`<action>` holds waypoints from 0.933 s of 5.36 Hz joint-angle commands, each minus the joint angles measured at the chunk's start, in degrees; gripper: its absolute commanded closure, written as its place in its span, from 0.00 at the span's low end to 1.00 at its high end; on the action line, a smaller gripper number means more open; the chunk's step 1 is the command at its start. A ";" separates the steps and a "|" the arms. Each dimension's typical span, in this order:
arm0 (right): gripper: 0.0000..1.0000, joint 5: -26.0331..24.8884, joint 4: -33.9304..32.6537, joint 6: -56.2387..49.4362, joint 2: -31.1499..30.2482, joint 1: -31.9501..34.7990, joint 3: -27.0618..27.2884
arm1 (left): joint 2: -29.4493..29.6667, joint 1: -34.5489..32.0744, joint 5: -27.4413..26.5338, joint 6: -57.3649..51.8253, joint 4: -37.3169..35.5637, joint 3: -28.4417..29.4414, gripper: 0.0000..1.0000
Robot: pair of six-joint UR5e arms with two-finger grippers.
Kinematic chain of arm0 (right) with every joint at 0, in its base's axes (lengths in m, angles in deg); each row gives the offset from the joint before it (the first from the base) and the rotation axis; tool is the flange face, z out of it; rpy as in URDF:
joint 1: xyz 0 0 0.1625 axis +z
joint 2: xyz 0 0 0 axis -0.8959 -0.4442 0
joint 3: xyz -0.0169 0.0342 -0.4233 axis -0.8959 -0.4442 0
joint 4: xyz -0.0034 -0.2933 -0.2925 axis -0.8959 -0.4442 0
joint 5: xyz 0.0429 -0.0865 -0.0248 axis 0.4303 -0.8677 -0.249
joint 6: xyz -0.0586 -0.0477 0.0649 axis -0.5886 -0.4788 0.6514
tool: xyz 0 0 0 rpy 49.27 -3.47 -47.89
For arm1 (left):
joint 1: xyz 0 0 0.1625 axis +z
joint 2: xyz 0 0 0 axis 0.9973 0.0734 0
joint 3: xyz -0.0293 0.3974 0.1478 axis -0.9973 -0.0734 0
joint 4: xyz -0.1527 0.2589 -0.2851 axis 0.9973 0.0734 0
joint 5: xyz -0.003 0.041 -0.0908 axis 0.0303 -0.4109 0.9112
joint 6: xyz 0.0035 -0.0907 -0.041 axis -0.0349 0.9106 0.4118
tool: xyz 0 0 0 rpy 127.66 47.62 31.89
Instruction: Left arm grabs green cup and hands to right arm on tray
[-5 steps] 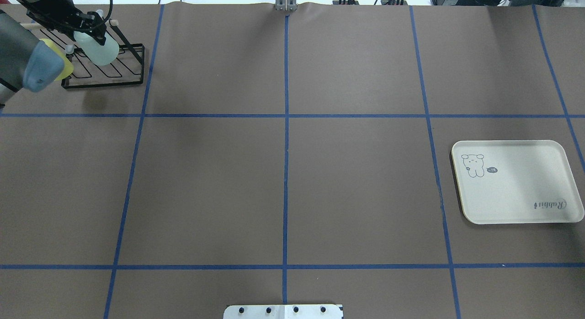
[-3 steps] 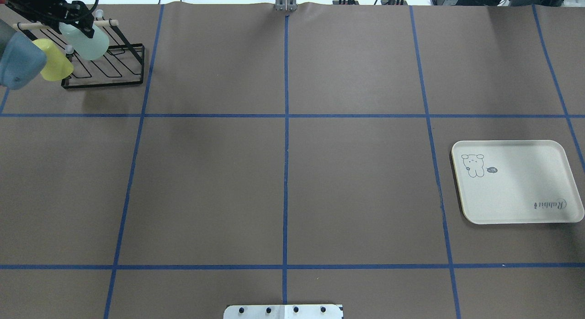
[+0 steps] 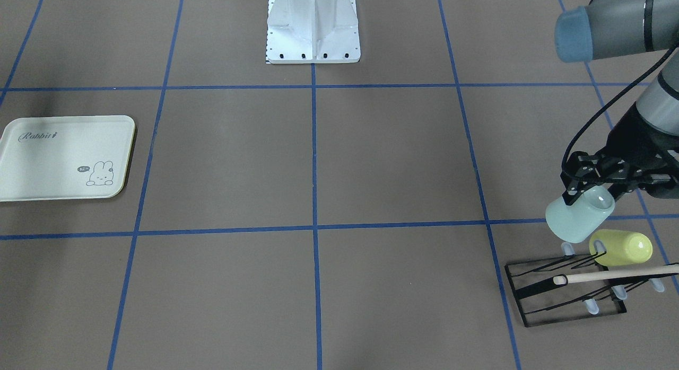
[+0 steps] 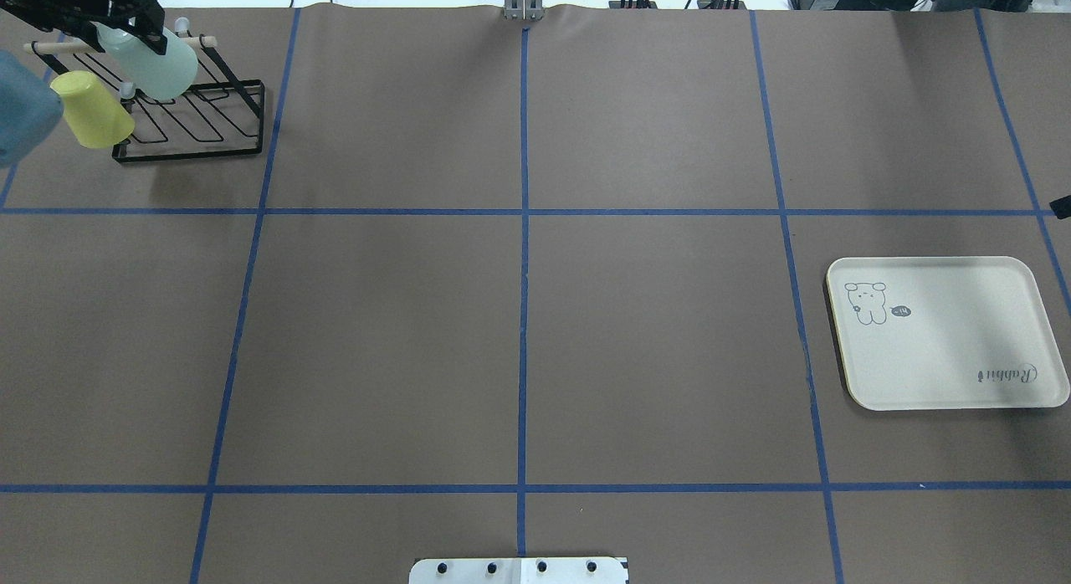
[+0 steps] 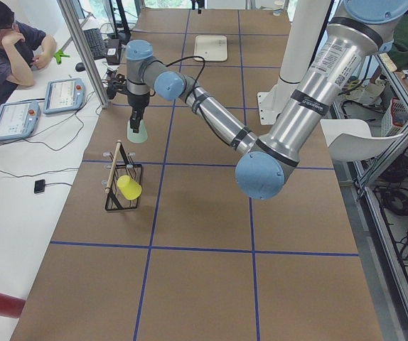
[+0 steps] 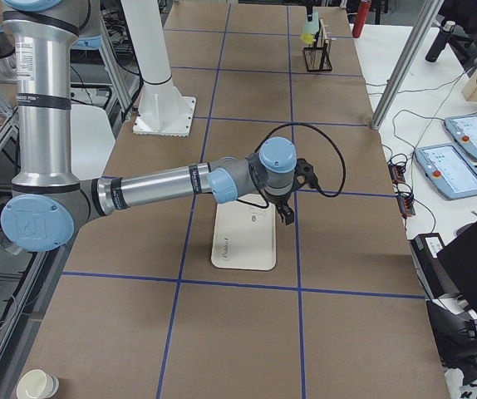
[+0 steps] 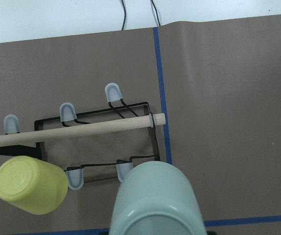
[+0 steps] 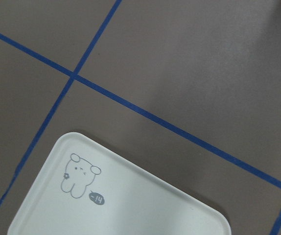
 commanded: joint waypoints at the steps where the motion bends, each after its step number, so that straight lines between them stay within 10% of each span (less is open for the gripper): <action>1: 0.01 0.65 15.07 23.51 1.08 -5.70 -0.35 | -0.10 6.30 -0.10 11.51 7.89 0.83 1.00; 3: 0.01 -1.53 29.69 51.31 6.51 -11.93 -0.35 | -0.18 10.37 0.07 25.91 19.04 -0.03 1.00; 5: 0.01 -17.03 50.73 83.17 11.44 -21.51 -0.17 | -1.32 12.15 8.27 42.68 36.50 -0.82 1.00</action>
